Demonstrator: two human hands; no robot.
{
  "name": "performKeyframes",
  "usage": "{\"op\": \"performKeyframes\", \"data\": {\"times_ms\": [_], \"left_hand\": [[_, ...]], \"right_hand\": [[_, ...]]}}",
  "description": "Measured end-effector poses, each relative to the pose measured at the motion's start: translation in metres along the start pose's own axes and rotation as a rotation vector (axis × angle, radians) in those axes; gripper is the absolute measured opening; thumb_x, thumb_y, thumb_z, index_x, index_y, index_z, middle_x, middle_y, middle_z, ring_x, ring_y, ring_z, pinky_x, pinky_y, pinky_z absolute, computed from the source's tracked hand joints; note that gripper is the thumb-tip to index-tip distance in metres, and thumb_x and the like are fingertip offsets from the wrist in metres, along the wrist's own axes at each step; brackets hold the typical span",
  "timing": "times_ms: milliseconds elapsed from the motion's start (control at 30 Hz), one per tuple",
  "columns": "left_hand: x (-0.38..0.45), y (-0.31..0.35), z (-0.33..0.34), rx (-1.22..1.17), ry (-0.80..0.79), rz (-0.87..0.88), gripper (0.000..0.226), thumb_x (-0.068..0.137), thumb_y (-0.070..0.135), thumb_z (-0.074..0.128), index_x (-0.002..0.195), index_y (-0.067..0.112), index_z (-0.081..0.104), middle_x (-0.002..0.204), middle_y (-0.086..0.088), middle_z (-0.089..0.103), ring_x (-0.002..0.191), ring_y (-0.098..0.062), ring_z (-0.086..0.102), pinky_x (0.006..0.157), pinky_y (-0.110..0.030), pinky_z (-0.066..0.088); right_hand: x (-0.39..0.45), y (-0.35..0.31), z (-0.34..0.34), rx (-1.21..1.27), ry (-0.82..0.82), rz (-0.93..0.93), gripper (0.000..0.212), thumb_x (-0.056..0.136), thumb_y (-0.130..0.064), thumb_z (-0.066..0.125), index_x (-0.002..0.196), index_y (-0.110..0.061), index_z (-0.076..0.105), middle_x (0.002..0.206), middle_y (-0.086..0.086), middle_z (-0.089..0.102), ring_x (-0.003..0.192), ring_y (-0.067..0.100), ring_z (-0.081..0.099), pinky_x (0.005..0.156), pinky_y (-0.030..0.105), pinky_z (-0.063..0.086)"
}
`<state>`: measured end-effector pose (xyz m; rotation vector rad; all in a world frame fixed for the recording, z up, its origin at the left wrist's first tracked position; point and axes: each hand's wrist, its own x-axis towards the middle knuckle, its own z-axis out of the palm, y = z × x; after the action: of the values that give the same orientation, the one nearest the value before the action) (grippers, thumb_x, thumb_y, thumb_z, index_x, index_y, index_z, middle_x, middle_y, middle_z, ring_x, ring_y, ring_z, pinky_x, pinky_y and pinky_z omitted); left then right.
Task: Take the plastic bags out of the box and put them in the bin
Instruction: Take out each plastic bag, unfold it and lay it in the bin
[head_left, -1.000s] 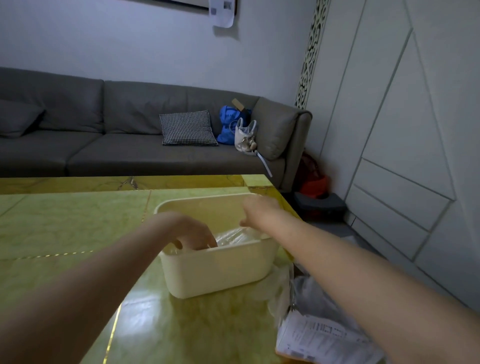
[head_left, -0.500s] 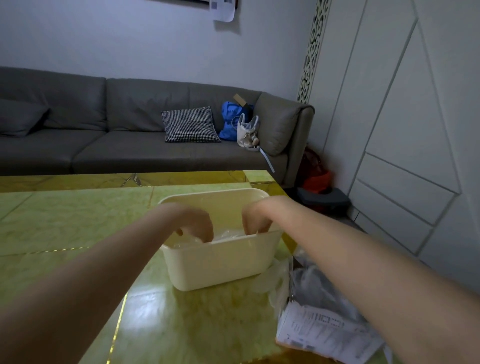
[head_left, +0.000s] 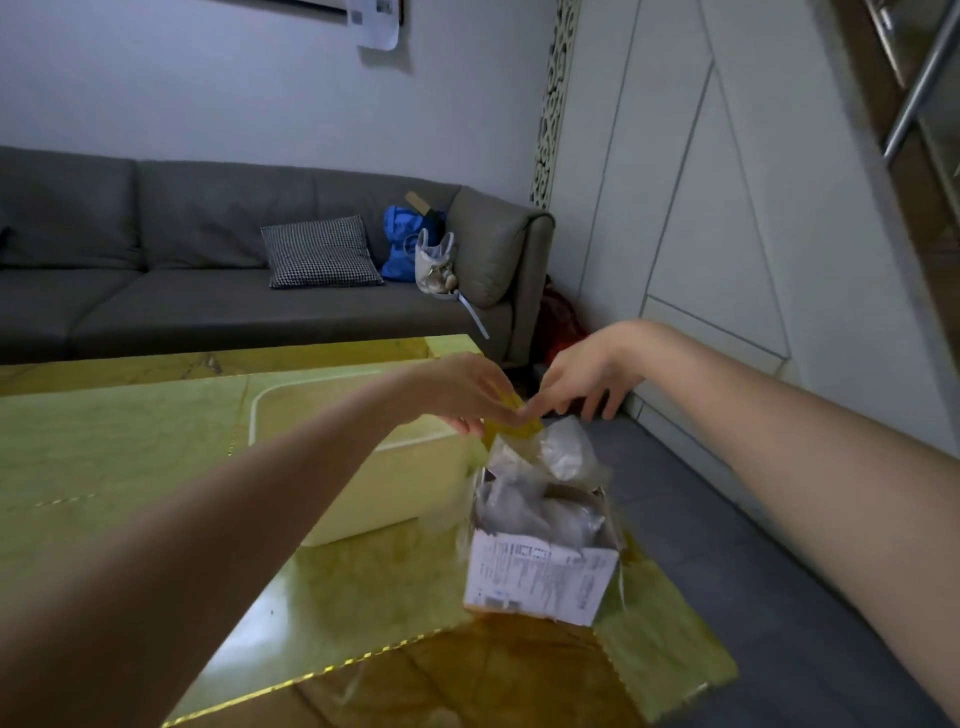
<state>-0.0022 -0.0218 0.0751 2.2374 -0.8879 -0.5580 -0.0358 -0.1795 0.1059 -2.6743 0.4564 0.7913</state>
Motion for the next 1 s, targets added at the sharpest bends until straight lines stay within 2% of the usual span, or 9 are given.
{"op": "performKeyframes", "data": {"times_ms": [100,200,300,433,500,667,733,867,1000], "left_hand": [[0.000,0.005,0.022,0.038,-0.051,-0.001,0.041,0.088,0.021,0.062,0.126,0.013,0.051,0.126,-0.005,0.057,0.063,-0.005,0.057,0.057,-0.012,0.047],[0.001,0.003,0.037,0.082,-0.060,-0.038,0.041,0.091,0.018,0.058,0.130,0.010,0.048,0.129,-0.007,0.055,0.063,-0.006,0.057,0.059,-0.014,0.048],[0.000,0.004,0.039,0.071,-0.016,-0.054,0.043,0.090,0.014,0.058,0.131,0.009,0.046,0.128,-0.010,0.055,0.061,-0.007,0.057,0.055,-0.013,0.048],[-0.002,0.015,0.021,-0.029,0.267,0.045,0.067,0.082,0.017,0.068,0.139,0.015,0.033,0.131,-0.004,0.048,0.058,-0.009,0.052,0.045,-0.013,0.044],[-0.006,0.020,0.012,-0.150,0.310,0.065,0.069,0.080,0.017,0.071,0.139,0.018,0.034,0.122,0.003,0.046,0.060,-0.009,0.052,0.044,-0.013,0.046],[-0.019,0.018,0.002,-0.342,0.259,-0.010,0.024,0.085,0.020,0.065,0.105,0.006,0.063,0.073,-0.002,0.054,0.051,-0.005,0.049,0.045,-0.013,0.045],[-0.023,0.013,-0.001,-0.435,0.288,-0.036,0.018,0.088,0.018,0.061,0.100,0.005,0.064,0.072,-0.002,0.058,0.042,-0.002,0.049,0.042,-0.013,0.043],[-0.026,0.003,-0.013,-0.367,0.458,-0.120,0.010,0.092,0.011,0.052,0.093,0.004,0.061,0.075,-0.004,0.065,0.051,-0.008,0.052,0.040,-0.014,0.046],[-0.025,-0.006,-0.019,-0.071,0.655,-0.165,0.016,0.092,0.011,0.052,0.082,0.005,0.062,0.071,-0.006,0.066,0.056,-0.013,0.059,0.055,-0.024,0.054]], "right_hand": [[0.001,0.024,0.017,0.067,-0.054,-0.003,0.056,0.085,-0.036,0.068,0.135,-0.018,0.049,0.137,0.006,0.047,0.102,0.025,0.057,0.084,0.034,0.050],[0.008,0.030,0.034,0.113,0.114,-0.078,0.038,0.084,-0.001,0.067,0.122,-0.003,0.060,0.086,0.009,0.064,0.067,0.016,0.060,0.057,0.021,0.052],[0.006,0.024,0.029,0.131,0.336,-0.152,0.026,0.081,0.008,0.062,0.105,0.001,0.069,0.068,0.007,0.062,0.056,0.013,0.056,0.052,0.020,0.050],[-0.019,0.008,0.004,0.240,0.476,-0.312,0.020,0.090,-0.002,0.049,0.097,-0.011,0.066,0.079,0.005,0.060,0.060,0.011,0.053,0.048,0.018,0.047],[-0.031,-0.001,0.000,0.282,0.465,-0.442,0.019,0.093,-0.004,0.047,0.100,-0.014,0.061,0.078,0.000,0.055,0.062,0.010,0.050,0.052,0.019,0.043],[-0.038,-0.011,0.003,0.544,0.446,-0.642,0.012,0.094,-0.009,0.055,0.104,-0.013,0.059,0.081,-0.005,0.052,0.066,0.004,0.048,0.057,0.016,0.042],[-0.036,-0.012,0.003,0.681,0.456,-0.618,0.013,0.094,-0.016,0.057,0.106,-0.012,0.058,0.090,0.001,0.056,0.072,0.010,0.053,0.059,0.021,0.049],[-0.039,-0.008,0.001,0.892,0.265,-0.522,0.057,0.088,-0.053,0.053,0.126,-0.011,0.047,0.112,0.009,0.061,0.096,0.022,0.062,0.090,0.038,0.052],[-0.041,-0.025,0.014,0.580,0.192,-0.498,0.069,0.085,-0.058,0.053,0.138,-0.014,0.042,0.129,0.006,0.051,0.113,0.022,0.055,0.100,0.042,0.045]]}}
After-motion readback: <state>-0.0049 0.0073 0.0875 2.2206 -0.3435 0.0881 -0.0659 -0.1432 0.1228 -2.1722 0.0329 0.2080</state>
